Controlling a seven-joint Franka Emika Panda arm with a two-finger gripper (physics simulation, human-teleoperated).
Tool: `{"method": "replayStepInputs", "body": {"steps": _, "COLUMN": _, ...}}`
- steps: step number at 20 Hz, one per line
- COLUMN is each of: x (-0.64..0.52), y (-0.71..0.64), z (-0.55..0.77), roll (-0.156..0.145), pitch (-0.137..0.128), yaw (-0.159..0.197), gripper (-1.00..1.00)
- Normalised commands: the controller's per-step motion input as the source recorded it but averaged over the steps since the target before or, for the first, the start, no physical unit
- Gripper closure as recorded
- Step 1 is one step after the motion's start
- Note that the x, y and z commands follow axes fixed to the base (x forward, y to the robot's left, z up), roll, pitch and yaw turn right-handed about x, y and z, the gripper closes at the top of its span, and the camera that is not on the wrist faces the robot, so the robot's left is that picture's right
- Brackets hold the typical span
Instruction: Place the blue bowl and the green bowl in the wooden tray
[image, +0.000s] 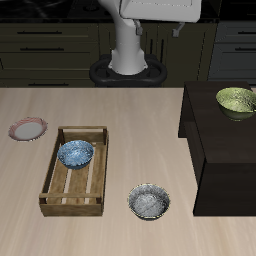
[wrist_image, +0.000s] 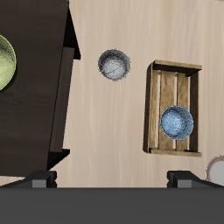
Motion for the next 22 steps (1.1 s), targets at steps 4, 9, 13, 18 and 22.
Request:
{"method": "replayStepInputs", "body": {"steps": 4, "x": 0.23, "y": 0.18, "z": -0.02, "roll": -0.010, "pitch": 0.013, "yaw": 0.008, "gripper": -1.00}}
{"method": "replayStepInputs", "body": {"steps": 9, "x": 0.21, "y": 0.38, "z": 0.05, "roll": 0.003, "pitch": 0.012, "yaw": 0.004, "gripper": -1.00}}
{"method": "replayStepInputs", "body": {"steps": 13, "x": 0.05, "y": 0.30, "z": 0.08, "roll": 0.032, "pitch": -0.016, "yaw": 0.011, "gripper": -1.00}}
{"method": "replayStepInputs", "body": {"steps": 18, "x": 0.17, "y": 0.28, "z": -0.03, "roll": 0.022, "pitch": 0.000, "yaw": 0.008, "gripper": -1.00}}
{"method": "replayStepInputs", "body": {"steps": 22, "x": 0.20, "y": 0.22, "z": -0.04, "roll": 0.012, "pitch": 0.001, "yaw": -0.014, "gripper": -1.00}}
